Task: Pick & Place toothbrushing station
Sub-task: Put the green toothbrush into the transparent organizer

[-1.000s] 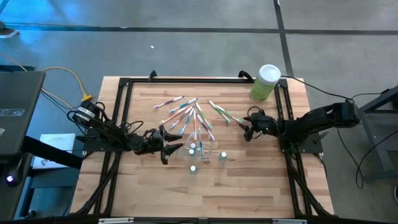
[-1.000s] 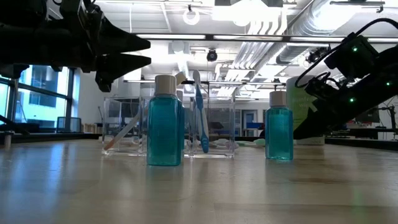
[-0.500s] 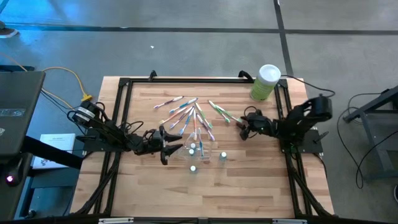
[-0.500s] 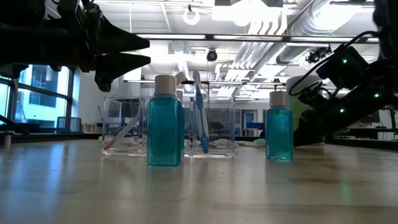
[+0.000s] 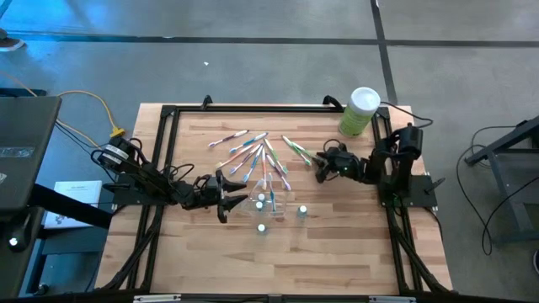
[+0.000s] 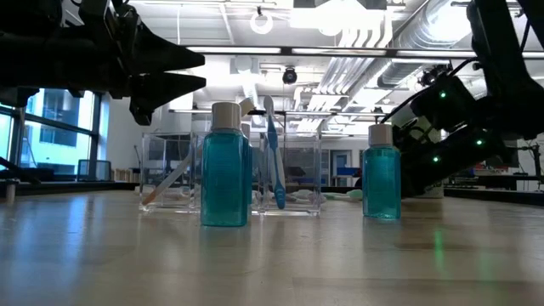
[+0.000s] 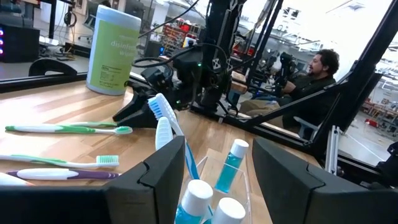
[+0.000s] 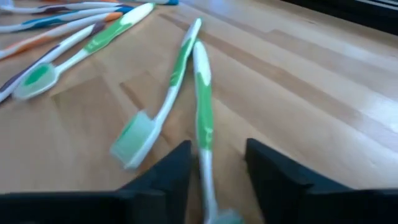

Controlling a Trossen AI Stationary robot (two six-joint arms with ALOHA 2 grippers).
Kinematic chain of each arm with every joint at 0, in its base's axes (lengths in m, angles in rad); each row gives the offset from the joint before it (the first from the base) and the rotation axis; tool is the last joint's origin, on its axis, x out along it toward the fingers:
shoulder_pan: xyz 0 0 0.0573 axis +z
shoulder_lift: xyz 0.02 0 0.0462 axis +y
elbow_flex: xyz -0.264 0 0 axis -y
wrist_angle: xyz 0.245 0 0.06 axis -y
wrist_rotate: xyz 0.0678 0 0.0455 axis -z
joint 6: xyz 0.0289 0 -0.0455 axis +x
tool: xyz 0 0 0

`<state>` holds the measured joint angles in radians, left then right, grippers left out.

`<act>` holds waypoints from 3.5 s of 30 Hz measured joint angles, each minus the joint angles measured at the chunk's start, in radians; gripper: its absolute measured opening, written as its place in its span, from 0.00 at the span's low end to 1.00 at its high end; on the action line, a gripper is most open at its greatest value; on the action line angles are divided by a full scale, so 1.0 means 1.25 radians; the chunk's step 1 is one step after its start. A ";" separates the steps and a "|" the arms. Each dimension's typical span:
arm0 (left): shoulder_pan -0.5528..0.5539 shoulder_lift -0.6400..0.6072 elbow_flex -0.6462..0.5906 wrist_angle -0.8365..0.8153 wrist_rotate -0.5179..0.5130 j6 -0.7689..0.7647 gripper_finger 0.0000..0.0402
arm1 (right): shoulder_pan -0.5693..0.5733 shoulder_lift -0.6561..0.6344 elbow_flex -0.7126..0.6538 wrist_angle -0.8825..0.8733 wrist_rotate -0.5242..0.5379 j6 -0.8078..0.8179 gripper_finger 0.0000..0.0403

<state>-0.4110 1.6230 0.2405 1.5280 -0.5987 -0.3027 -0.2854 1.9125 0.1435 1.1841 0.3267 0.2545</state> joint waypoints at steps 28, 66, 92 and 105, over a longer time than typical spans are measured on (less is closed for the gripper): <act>0.000 0.000 0.000 0.000 -0.001 -0.002 0.46 | 0.059 -0.184 -0.003 -0.035 -0.059 -0.016 0.02; 0.051 -0.161 0.001 0.020 0.303 -0.657 0.46 | 0.596 -0.461 0.435 -0.571 0.080 -0.615 0.02; -0.002 -0.160 0.001 -0.132 0.392 -0.902 0.46 | 0.505 -0.120 0.879 -0.854 -0.061 -0.838 0.02; -0.004 -0.160 0.024 -0.175 0.401 -0.898 0.45 | 0.462 -0.110 0.886 -0.850 -0.057 -0.860 0.02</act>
<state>-0.4164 1.4227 0.2700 1.3097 -0.0979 -1.4252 0.2920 1.7752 1.2514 0.1221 0.2550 -0.8204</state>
